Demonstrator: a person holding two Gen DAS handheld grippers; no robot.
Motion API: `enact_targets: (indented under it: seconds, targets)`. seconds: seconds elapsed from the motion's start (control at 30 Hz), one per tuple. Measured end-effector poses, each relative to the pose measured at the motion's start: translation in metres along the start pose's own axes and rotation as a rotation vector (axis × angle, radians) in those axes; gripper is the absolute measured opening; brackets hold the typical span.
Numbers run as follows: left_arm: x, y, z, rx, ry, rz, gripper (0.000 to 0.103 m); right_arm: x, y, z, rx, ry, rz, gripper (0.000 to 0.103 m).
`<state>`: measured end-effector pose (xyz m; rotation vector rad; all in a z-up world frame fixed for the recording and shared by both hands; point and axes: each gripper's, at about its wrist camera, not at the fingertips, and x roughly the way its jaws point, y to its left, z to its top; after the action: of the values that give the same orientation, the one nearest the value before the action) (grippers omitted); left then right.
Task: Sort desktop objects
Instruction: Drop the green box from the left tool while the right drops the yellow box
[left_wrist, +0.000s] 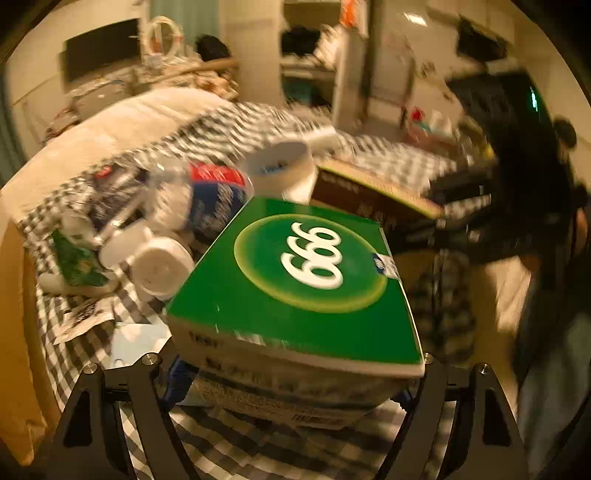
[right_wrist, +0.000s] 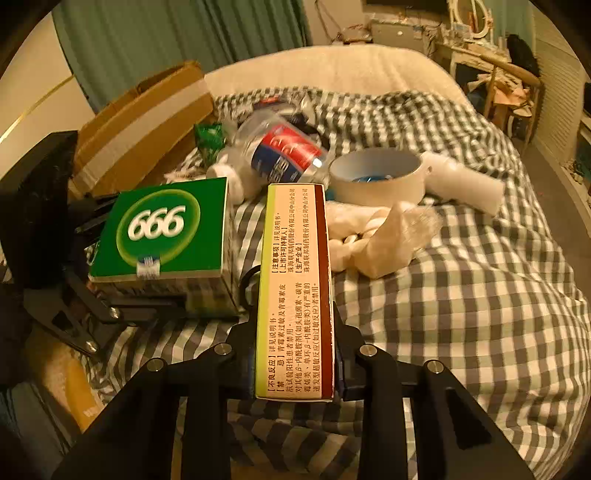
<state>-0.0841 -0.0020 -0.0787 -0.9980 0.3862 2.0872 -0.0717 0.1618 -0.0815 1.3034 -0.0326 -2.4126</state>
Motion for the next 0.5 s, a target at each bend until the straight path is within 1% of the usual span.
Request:
enact_targets:
  seconds: [0.03,0.1,0.2,0.27,0.3,0.33,0.37,0.43,0.47,0.5]
  targets:
    - [-0.009,0.004,0.002,-0.06,-0.032,-0.012,0.083,-0.004,0.0,0.0,0.0,-0.013,-0.003,0.028]
    - [-0.022,0.006,0.006,-0.125,-0.071,-0.011,0.083,-0.014,0.001,0.0,-0.004,-0.044,-0.016,0.028]
    - [-0.049,0.003,0.02,-0.187,-0.145,0.066,0.082,-0.033,0.006,0.0,-0.017,-0.098,-0.039,0.028]
    - [-0.073,0.004,0.028,-0.259,-0.198,0.121,0.082,-0.047,0.013,0.0,-0.027,-0.124,-0.057,0.028]
    - [-0.083,0.003,0.031,-0.284,-0.218,0.15,0.082,-0.054,0.016,0.002,-0.024,-0.136,-0.051,0.028]
    - [-0.101,0.003,0.035,-0.309,-0.248,0.197,0.082,-0.064,0.019,0.005,-0.018,-0.158,-0.041,0.028]
    - [-0.112,0.002,0.039,-0.314,-0.266,0.235,0.082,-0.072,0.023,0.009,-0.018,-0.174,-0.03,0.028]
    - [-0.149,0.003,0.044,-0.347,-0.329,0.36,0.082,-0.09,0.034,0.021,-0.011,-0.209,0.002,0.028]
    - [-0.17,0.008,0.044,-0.384,-0.368,0.405,0.082,-0.096,0.039,0.027,-0.011,-0.223,0.024,0.028]
    - [-0.183,0.012,0.044,-0.414,-0.39,0.427,0.082,-0.104,0.048,0.037,-0.018,-0.246,0.05,0.028]
